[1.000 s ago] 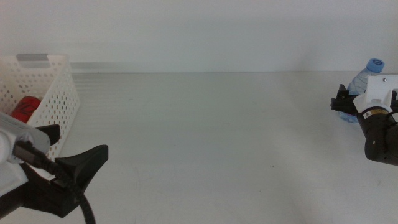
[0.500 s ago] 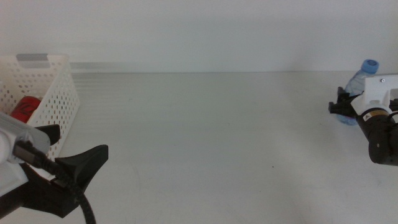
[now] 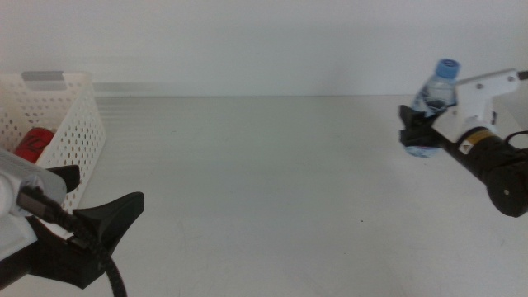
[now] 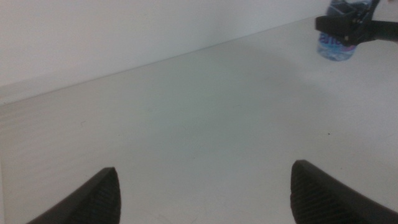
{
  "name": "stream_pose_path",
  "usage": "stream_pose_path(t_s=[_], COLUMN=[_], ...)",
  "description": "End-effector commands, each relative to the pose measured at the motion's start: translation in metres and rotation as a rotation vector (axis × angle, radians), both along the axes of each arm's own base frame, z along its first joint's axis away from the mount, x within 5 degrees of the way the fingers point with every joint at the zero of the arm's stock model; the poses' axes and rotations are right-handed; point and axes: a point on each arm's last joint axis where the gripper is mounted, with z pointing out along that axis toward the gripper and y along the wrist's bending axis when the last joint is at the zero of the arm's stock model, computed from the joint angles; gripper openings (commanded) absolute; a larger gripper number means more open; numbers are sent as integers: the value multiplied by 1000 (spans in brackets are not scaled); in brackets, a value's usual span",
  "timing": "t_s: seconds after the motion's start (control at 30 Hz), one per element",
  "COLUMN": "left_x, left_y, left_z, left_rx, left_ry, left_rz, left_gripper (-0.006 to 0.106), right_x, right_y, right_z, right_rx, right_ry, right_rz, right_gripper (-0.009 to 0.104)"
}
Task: Use arms to grab the bottles and put them into the dustbin to the left of the table.
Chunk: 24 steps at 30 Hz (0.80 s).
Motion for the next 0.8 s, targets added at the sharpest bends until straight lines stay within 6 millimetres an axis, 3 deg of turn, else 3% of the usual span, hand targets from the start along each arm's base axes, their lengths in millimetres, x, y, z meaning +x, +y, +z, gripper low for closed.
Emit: stream_pose_path(t_s=[0.0,0.47,0.77], left_x=[2,2,2], left_y=[-1,-1,-1], left_z=[17,17,17], left_rx=[-63,-63,-63], left_ry=[-84,-84,-84], left_rz=[10,10,10], left_gripper=[90,90,90], right_x=[-4,-25,-21], right_y=[19,145,195], right_z=[47,59,44], right_rx=[33,40,99], right_ry=[-202,-168,-139], right_rz=[86,424,523], right_gripper=[0,0,0])
